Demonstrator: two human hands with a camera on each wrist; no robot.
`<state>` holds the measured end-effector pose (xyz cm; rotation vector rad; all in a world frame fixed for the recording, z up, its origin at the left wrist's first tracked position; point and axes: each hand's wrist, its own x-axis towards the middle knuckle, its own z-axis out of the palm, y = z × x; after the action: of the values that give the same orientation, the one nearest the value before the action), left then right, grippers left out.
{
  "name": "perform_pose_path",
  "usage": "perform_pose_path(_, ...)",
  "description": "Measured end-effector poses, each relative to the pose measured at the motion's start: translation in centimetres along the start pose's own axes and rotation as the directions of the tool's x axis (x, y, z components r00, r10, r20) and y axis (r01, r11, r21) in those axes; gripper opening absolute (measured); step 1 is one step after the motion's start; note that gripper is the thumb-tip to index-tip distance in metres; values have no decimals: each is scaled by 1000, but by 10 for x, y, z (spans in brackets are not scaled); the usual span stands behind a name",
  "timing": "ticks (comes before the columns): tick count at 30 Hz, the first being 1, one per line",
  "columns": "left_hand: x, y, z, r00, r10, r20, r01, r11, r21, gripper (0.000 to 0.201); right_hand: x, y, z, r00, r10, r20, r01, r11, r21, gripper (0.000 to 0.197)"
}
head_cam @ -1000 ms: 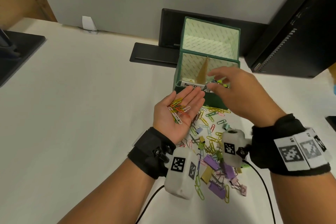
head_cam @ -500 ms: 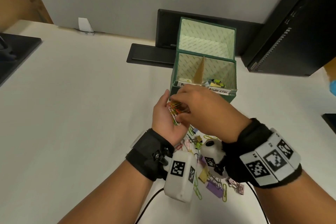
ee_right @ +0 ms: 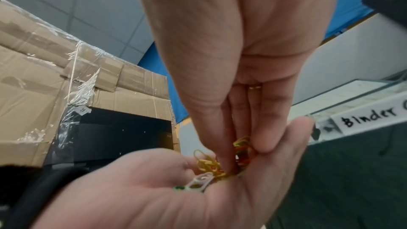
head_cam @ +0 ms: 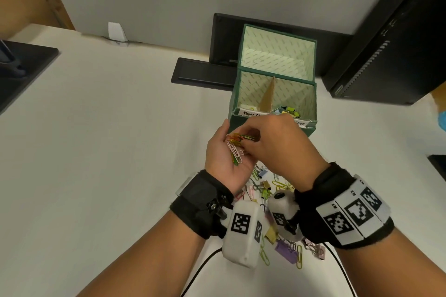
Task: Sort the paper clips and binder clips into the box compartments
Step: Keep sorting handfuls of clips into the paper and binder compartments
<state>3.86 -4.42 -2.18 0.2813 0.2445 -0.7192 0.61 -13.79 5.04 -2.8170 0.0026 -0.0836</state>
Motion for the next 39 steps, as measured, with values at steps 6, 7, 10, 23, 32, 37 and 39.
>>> perform_pose_path(6, -2, 1, -1, 995, -42, 92, 34, 996, 83, 67, -3, 10, -8, 995, 80, 56, -93, 954, 286, 17)
perform_pose_path(7, -2, 1, -2, 993, -48, 105, 39, 996, 85, 67, -4, 10, -11, 994, 94, 57, -108, 935, 338, 16)
perform_pose_path(10, -2, 2, -1, 996, -42, 80, 35, 996, 88, 62, -7, 10, -19, 987, 141, 78, -161, 863, 479, 12)
perform_pose_path(23, 1, 7, -1, 999, -44, 6, 44, 999, 3, 52, 36, 28, -47, 912, 357, -201, -105, 679, 727, 8)
perform_pose_path(32, 1, 8, 0, 999, -31, -33, 31, 999, -13, 49, 62, 34, -12, 964, 225, -139, -205, 968, 142, 33)
perform_pose_path(37, 0, 6, 3, 997, 22, -70, -25, 999, -30, 43, 33, 0, -22, 992, 38, -120, -14, 980, 199, 16)
perform_pose_path(39, -1, 5, 2, 996, 40, -85, -42, 999, -16, 27, 22, -9, -22, 995, -56, 83, 42, 985, 167, 13)
